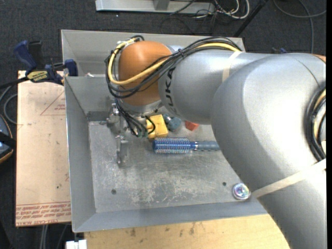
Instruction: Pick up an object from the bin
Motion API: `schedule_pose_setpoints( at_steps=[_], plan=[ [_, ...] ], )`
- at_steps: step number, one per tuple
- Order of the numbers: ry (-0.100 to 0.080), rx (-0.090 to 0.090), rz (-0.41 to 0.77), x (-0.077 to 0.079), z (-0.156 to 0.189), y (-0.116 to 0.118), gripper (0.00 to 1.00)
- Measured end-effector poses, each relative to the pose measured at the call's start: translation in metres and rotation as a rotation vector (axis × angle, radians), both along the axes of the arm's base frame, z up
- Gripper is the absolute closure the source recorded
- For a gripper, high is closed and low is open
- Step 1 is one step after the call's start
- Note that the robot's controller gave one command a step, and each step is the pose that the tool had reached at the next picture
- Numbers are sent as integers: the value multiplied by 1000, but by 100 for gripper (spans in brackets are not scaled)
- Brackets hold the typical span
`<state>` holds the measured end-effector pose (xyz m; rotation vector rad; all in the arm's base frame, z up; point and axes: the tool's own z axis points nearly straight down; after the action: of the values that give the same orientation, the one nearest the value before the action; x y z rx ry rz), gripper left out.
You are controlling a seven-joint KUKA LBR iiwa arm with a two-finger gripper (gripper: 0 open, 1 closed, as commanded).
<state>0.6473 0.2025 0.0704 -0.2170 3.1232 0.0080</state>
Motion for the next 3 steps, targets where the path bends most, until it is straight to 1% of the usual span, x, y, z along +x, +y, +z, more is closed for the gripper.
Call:
schedule_pose_setpoints(
  at_steps=[1, 2, 3],
  plan=[
    [4, -8, 134, -25, 75, -70, 0],
    [11, -10, 337, -38, 33, -190, 0],
    [7, -6, 342, -37, 34, -185, 100]
  ],
)
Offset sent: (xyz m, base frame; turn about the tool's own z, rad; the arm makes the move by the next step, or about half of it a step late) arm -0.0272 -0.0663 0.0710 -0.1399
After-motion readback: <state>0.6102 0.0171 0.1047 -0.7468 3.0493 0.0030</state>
